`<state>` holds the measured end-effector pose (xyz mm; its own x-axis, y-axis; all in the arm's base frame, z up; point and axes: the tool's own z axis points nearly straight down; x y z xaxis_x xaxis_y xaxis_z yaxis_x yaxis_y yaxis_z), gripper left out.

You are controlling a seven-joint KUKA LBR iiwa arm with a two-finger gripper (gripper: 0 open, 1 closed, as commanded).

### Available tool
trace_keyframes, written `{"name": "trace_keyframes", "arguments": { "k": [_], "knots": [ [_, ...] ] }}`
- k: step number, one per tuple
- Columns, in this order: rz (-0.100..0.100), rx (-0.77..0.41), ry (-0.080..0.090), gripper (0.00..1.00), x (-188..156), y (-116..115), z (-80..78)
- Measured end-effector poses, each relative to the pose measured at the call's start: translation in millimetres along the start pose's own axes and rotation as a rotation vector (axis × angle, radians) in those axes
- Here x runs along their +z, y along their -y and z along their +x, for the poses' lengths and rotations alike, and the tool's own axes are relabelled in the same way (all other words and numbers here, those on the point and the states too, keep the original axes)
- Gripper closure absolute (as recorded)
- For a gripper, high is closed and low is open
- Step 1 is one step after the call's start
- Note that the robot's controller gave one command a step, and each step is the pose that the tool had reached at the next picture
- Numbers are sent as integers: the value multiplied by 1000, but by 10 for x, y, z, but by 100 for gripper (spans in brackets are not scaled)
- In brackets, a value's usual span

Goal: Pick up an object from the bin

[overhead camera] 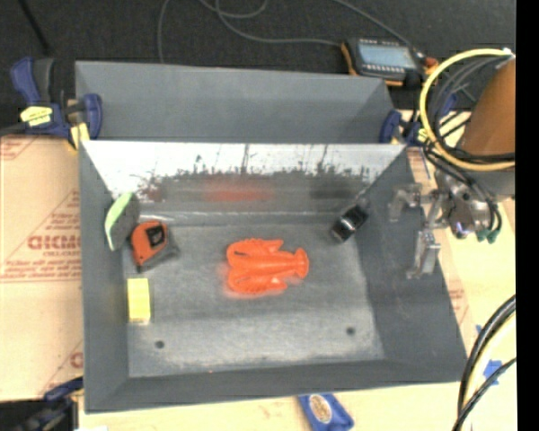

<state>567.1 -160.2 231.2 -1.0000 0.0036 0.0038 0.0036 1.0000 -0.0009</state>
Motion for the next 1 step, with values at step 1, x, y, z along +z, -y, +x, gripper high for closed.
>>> {"name": "trace_keyframes", "arguments": {
  "k": [1],
  "knots": [
    [2, -4, 8, 0, -48, -7, -16]
  ]
}}
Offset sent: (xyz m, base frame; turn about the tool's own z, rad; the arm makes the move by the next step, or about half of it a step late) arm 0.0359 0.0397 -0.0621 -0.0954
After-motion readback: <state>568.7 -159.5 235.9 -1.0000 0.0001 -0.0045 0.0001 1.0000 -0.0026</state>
